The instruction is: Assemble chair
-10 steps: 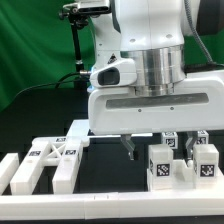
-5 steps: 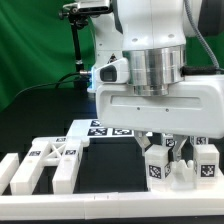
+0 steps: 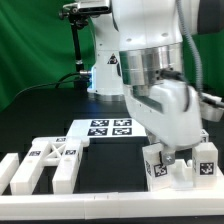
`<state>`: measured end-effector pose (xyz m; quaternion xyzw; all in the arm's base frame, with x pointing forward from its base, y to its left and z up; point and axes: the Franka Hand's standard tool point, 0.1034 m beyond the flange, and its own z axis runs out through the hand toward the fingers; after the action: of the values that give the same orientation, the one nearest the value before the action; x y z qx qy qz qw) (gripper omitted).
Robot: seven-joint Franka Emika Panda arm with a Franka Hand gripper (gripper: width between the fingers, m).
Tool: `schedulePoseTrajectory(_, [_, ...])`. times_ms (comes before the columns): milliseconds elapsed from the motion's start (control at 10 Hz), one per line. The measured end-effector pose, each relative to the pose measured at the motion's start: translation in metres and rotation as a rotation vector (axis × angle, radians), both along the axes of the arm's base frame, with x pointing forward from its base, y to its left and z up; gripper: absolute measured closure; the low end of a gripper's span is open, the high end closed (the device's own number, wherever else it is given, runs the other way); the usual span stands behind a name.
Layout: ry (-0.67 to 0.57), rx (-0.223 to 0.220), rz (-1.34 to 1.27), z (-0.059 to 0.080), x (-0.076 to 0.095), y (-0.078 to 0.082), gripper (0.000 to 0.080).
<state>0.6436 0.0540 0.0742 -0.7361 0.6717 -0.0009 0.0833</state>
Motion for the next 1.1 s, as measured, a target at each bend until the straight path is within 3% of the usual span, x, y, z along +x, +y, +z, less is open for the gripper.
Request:
schedulePoseTrajectory(200, [0.021,0.026,-0.185,-0.0011,-0.0010,0.0079,0.0512])
schedulePoseTrajectory(500, [0.016,0.018,-0.123,-0.0024,-0.0020,0.0094,0.0511])
schedulePoseTrajectory(700, [-0.010,-0.011,0.128,-0.0034,-0.0026,0.0102,0.0198])
schedulePoseTrajectory(900, [-0.054,-0.061,0.500,-0.0032,-0.0019,0.0062,0.0163])
schedulePoseTrajectory(1100, [-0.072,-0.078,0.648,-0.0032,-0.0018,0.0056,0.0152])
